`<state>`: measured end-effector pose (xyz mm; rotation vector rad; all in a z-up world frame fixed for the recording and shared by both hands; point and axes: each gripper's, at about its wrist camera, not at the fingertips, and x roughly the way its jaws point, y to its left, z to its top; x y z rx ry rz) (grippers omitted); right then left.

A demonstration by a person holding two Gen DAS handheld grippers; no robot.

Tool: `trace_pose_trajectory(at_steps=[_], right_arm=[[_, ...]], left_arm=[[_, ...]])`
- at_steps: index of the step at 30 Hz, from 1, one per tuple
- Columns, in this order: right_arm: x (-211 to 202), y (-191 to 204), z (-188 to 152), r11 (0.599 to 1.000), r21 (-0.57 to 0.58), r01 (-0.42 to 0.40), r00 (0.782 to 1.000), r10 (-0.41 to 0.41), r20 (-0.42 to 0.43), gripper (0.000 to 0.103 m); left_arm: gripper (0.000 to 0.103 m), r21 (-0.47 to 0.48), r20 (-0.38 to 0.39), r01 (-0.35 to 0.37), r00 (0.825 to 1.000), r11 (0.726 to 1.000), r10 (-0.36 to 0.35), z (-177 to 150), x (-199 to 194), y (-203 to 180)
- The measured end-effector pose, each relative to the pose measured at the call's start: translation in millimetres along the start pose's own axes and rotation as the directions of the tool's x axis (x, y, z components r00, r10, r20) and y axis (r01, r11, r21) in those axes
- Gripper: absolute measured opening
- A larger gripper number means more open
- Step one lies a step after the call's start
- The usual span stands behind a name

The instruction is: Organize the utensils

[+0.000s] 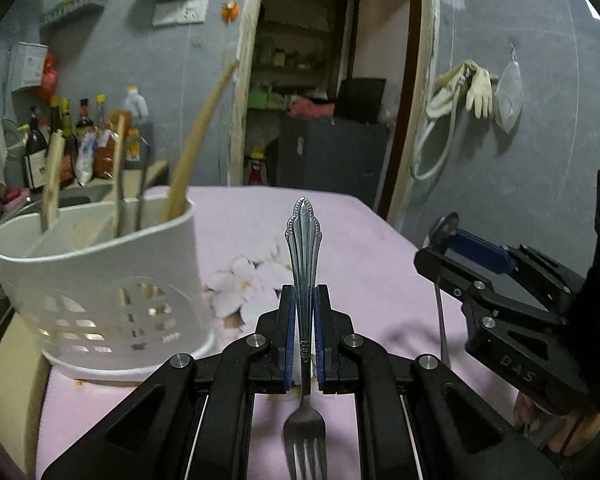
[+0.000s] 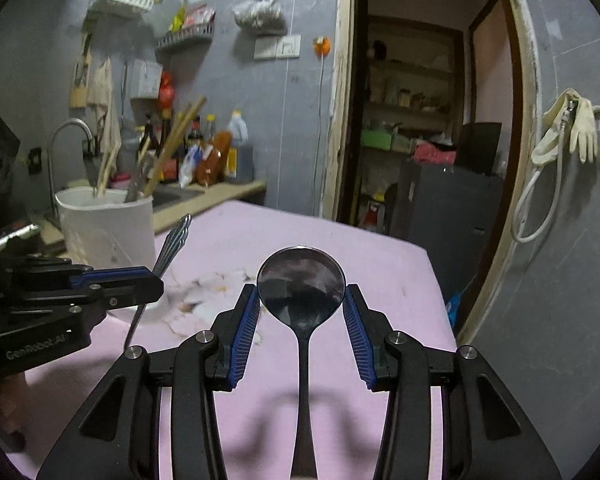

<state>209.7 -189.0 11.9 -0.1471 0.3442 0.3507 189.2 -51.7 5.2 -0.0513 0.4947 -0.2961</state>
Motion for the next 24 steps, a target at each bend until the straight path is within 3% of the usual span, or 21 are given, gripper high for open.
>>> trace_pose_trajectory(at_steps=[8, 19, 24], right_arm=[[-12, 4, 13, 0.999, 0.035, 0.003, 0.997, -0.006, 0.078, 0.04], [-26, 19, 39, 0.999, 0.045, -0.03, 0.984, 0.021, 0.179, 0.04], [-26, 25, 44, 0.998, 0.033, -0.047, 0.981, 0.04, 0.189, 0.04]], left_arm=[[0.006, -0.021, 0.111, -0.017, 0.994, 1.0, 0.019, 8, -23, 12], [0.0, -0.035, 0.241, -0.061, 0.968, 0.997, 0.068, 36, -60, 35], [0.0, -0.05, 0.217, -0.038, 0.975, 0.998, 0.048, 37, -66, 45]])
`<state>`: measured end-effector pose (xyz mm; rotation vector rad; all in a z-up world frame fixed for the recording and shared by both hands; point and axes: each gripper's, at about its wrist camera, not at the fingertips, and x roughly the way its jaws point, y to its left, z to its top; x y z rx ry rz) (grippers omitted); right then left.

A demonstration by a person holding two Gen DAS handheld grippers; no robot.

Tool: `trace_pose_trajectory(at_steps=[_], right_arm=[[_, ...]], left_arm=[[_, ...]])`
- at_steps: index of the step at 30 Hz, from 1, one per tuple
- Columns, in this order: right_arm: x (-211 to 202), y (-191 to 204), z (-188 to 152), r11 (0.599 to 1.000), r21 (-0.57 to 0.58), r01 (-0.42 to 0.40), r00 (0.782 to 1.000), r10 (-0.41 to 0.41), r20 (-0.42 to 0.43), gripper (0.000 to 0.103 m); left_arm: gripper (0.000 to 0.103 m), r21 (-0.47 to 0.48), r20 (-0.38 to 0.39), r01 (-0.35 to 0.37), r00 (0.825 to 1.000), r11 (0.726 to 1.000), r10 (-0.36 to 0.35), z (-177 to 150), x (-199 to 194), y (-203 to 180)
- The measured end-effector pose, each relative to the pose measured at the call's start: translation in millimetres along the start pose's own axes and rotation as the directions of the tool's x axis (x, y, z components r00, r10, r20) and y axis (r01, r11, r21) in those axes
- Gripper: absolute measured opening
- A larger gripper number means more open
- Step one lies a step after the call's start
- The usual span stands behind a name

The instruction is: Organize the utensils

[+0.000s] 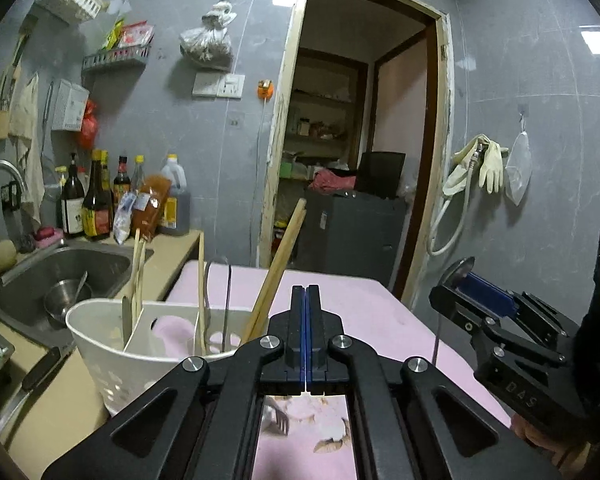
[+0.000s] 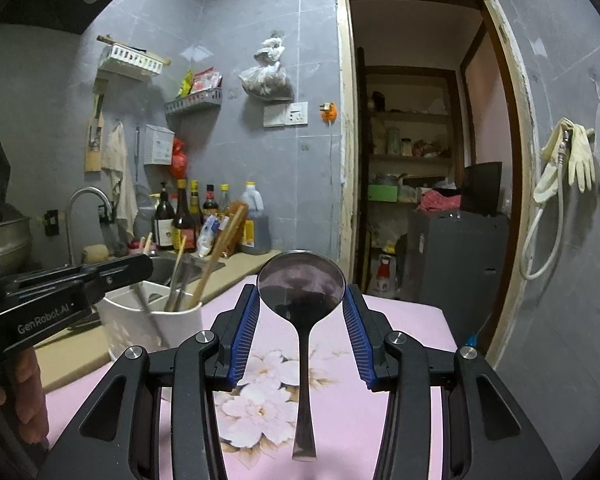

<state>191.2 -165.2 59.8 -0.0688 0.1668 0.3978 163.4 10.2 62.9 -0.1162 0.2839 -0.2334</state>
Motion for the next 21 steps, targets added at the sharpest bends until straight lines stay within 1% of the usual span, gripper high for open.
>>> trace_pose_trajectory(at_steps=[2, 5, 7, 9, 10, 11, 12, 13, 14, 16, 19, 21], right_arm=[[1, 1, -1, 1.0, 0.002, -0.006, 1.0, 0.006, -0.006, 0.04], [2, -2, -6, 1.0, 0.016, -0.016, 1.0, 0.016, -0.024, 0.04], [4, -3, -11, 0.999, 0.023, -0.023, 0.999, 0.024, -0.044, 0.04], [6, -4, -15, 0.999, 0.028, -0.035, 0.997, 0.037, -0.065, 0.04], [7, -5, -17, 0.999, 0.03, -0.04, 0.996, 0.042, -0.074, 0.04], [8, -5, -18, 0.999, 0.031, -0.043, 0.996, 0.045, -0.08, 0.04], [9, -6, -20, 0.998, 0.033, -0.046, 0.995, 0.049, -0.086, 0.04], [10, -7, -22, 0.998, 0.036, -0.052, 0.994, 0.055, -0.094, 0.04], [11, -8, -23, 0.998, 0.04, -0.056, 0.993, 0.06, -0.101, 0.04], [14, -11, -25, 0.996, 0.051, -0.066, 0.991, 0.072, -0.116, 0.041], [16, -14, -28, 0.996, 0.061, -0.072, 0.989, 0.079, -0.128, 0.041], [17, -16, -30, 0.995, 0.068, -0.075, 0.987, 0.084, -0.135, 0.041]], left_arm=[[0.0, -0.015, -0.04, 0.01, 0.999, 1.0, -0.011, -4, 0, 5], [0.0, -0.059, -0.098, 0.002, 0.995, 0.998, -0.008, -14, -1, 16], [0.0, -0.079, -0.157, -0.006, 0.988, 0.997, -0.006, -23, 0, 24], [0.002, -0.092, -0.216, -0.019, 0.976, 0.996, -0.001, -33, 2, 30], [0.008, -0.098, -0.243, -0.026, 0.97, 0.995, 0.001, -38, 2, 34], [0.018, -0.098, -0.264, -0.032, 0.965, 0.995, 0.005, -43, 2, 37], [0.025, -0.088, -0.285, -0.042, 0.958, 0.995, 0.015, -48, 2, 39], [0.034, -0.073, -0.3, -0.056, 0.953, 0.996, 0.032, -53, 2, 42], [0.035, -0.057, -0.313, -0.067, 0.948, 0.996, 0.046, -58, 3, 43], [0.035, -0.01, -0.356, -0.092, 0.931, 0.996, 0.083, -63, 7, 46], [0.035, 0.04, -0.407, -0.113, 0.905, 0.993, 0.12, -73, 15, 50], [0.035, 0.044, -0.437, -0.109, 0.892, 0.993, 0.117, -81, 20, 53]])
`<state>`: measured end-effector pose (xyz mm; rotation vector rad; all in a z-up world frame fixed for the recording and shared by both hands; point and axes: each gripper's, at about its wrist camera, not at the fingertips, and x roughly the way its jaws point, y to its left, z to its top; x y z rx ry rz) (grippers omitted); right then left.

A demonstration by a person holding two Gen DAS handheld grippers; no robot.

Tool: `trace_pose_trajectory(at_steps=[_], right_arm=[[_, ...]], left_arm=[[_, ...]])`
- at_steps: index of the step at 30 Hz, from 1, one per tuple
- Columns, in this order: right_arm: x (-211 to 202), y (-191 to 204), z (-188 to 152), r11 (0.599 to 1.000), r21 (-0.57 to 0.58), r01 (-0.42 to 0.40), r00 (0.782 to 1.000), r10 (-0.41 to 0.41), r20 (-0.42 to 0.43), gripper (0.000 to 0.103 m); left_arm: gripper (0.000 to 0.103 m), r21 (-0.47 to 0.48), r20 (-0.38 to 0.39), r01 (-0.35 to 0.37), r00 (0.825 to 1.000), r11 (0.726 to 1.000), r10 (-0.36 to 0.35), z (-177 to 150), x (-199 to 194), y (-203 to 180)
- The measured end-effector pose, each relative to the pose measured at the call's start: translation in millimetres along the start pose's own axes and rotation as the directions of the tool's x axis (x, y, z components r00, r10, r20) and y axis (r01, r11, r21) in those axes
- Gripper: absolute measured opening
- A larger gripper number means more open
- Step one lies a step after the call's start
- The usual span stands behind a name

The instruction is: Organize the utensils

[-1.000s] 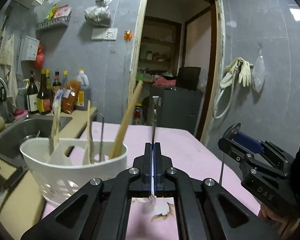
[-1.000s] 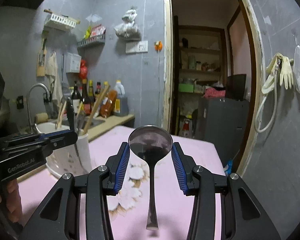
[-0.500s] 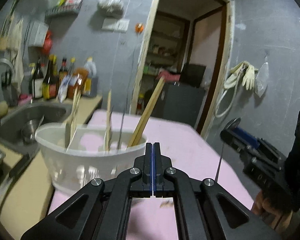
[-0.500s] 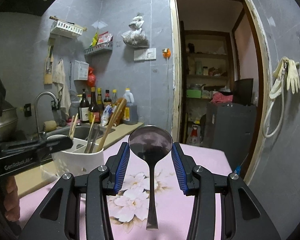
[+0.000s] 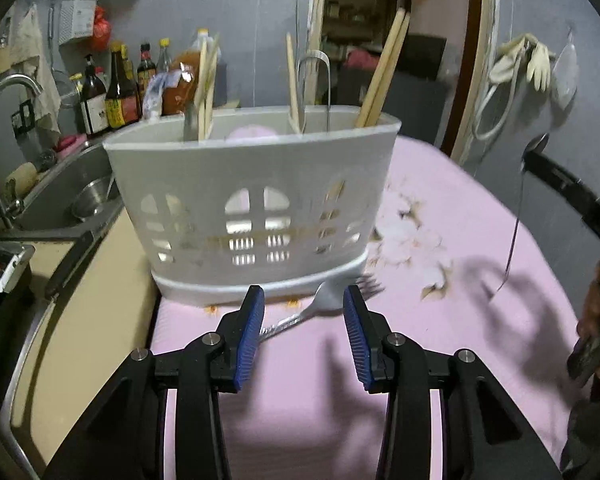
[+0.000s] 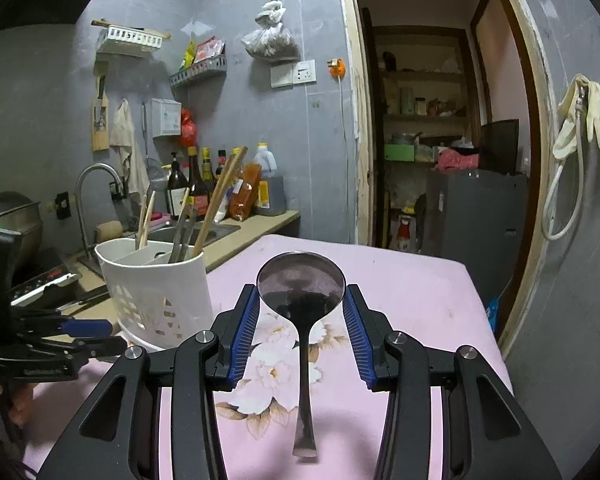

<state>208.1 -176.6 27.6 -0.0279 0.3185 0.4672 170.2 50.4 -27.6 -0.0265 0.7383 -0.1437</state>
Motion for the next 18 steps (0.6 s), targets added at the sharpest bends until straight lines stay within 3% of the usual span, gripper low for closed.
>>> trace_pose_trajectory(at_steps=[6, 16, 18], right_arm=[[5, -5, -3, 1.0, 0.013, -0.011, 1.0, 0.011, -0.024, 0.041], [8, -9, -4, 0.999, 0.03, -0.026, 0.999, 0.028, -0.04, 0.041], [7, -10, -4, 0.999, 0.032, -0.029, 0.999, 0.03, -0.044, 0.041]], left_arm=[[0.035, 0.089, -0.086, -0.014, 0.996, 0.996, 0.022, -7, 25, -3], [0.035, 0.188, -0.235, 0.011, 0.971, 0.982, 0.035, 1, 62, -10], [0.029, 0.197, -0.246, -0.003, 0.968, 0.98, 0.052, 2, 66, -12]])
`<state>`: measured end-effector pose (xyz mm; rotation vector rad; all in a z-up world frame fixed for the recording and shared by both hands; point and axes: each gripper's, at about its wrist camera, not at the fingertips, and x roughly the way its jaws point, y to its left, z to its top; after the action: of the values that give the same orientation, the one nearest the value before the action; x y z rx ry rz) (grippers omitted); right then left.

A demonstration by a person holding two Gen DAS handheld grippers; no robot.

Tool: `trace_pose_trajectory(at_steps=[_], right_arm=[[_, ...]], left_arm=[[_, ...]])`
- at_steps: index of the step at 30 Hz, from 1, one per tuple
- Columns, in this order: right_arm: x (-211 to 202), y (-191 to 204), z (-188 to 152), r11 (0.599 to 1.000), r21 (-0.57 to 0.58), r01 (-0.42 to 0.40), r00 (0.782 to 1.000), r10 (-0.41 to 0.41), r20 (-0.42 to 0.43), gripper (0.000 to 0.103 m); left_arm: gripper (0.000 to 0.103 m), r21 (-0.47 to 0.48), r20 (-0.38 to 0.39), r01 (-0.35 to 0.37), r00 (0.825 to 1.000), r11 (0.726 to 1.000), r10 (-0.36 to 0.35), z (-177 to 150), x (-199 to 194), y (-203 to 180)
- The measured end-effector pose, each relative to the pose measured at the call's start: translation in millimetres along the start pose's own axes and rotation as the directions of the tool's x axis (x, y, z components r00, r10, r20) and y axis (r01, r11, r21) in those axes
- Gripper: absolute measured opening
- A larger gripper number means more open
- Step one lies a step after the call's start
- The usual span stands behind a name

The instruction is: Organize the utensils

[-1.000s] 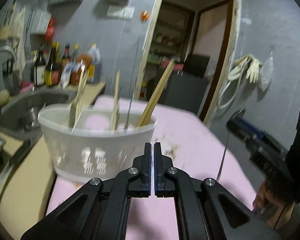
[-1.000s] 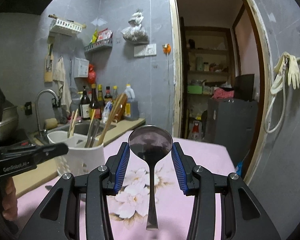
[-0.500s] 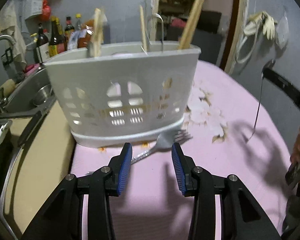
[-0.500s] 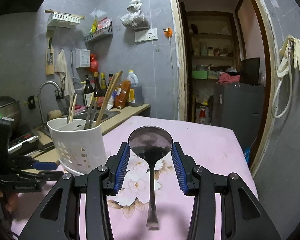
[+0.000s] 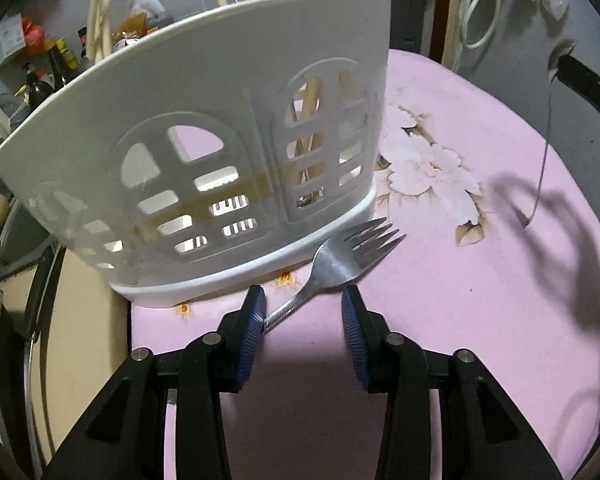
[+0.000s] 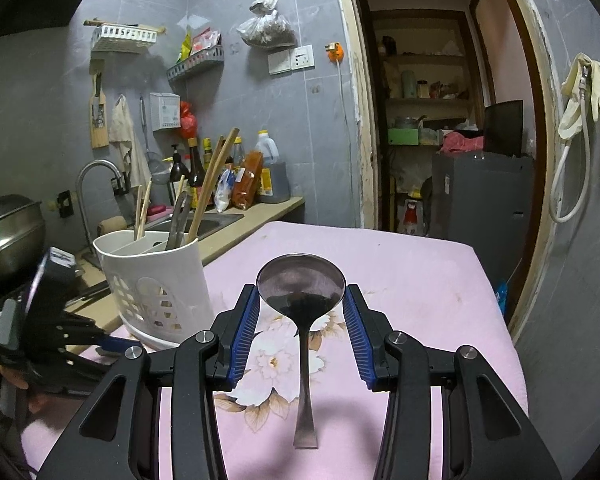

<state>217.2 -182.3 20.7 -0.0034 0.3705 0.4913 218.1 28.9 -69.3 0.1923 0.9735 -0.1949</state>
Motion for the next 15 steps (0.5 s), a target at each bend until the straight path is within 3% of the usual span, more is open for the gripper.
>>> trace_pose_trajectory(at_steps=[2, 7, 11, 15], right_arm=[[0, 1, 0, 1.0, -0.008, 0.001, 1.0, -0.001, -0.005, 0.041], [-2, 5, 0, 1.0, -0.027, -0.003, 1.0, 0.003, -0.011, 0.041], [-7, 9, 0, 0.999, -0.034, -0.003, 1.0, 0.004, 0.01, 0.04], [-12, 15, 4, 0.999, -0.053, 0.002, 0.999, 0.001, 0.038, 0.04]], left_arm=[[0.016, 0.028, -0.012, -0.006, 1.0, 1.0, 0.007, 1, 1, -5], [0.004, 0.068, -0.005, 0.002, 1.0, 0.998, -0.002, -1, -4, -19], [0.001, -0.008, 0.053, 0.106, 0.993, 0.994, -0.106, -6, -16, -22], [0.001, -0.084, 0.156, 0.222, 0.966, 0.971, -0.207, -15, -33, -23]])
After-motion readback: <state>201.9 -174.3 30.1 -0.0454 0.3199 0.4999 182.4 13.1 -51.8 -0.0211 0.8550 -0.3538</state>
